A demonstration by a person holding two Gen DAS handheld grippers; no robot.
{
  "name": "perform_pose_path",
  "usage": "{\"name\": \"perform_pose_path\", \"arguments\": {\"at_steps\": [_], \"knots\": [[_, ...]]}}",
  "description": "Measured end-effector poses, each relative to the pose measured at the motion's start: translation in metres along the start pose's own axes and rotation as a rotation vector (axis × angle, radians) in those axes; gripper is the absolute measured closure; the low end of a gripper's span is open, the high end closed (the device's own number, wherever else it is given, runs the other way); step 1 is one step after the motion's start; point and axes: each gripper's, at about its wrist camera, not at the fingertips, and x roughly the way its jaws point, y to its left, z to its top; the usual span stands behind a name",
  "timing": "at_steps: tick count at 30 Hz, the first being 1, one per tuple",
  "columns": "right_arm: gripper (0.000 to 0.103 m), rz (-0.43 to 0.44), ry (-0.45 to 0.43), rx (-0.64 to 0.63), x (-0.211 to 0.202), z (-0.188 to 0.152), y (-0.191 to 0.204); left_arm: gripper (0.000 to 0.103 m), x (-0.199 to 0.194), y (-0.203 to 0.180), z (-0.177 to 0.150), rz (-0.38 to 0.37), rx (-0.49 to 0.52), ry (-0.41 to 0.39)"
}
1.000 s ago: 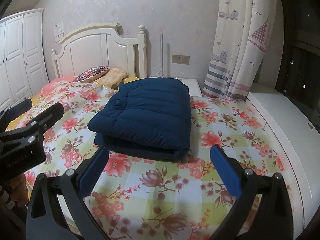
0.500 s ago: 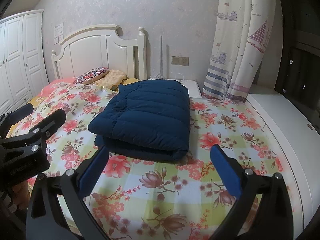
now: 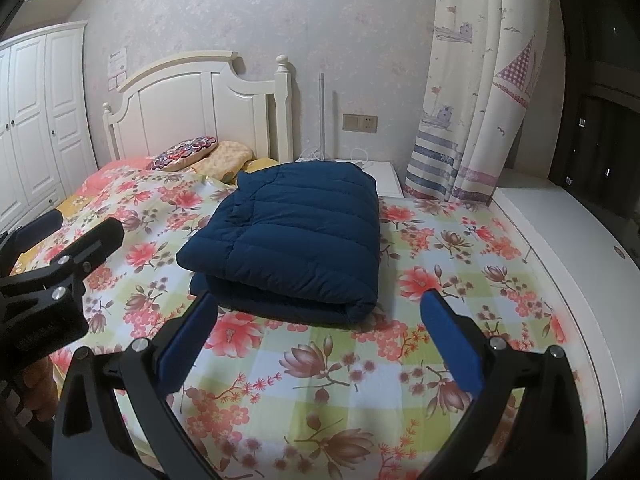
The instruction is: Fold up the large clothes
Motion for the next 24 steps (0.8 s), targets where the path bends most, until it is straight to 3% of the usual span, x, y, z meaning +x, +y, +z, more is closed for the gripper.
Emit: {"name": "perform_pose_path", "arguments": {"at_steps": [24], "knots": [[0.003, -0.008, -0.002, 0.009, -0.0004, -0.0003, 0.0021, 0.004, -0.0063, 0.0018, 0.0013, 0.014, -0.013, -0.003]]}}
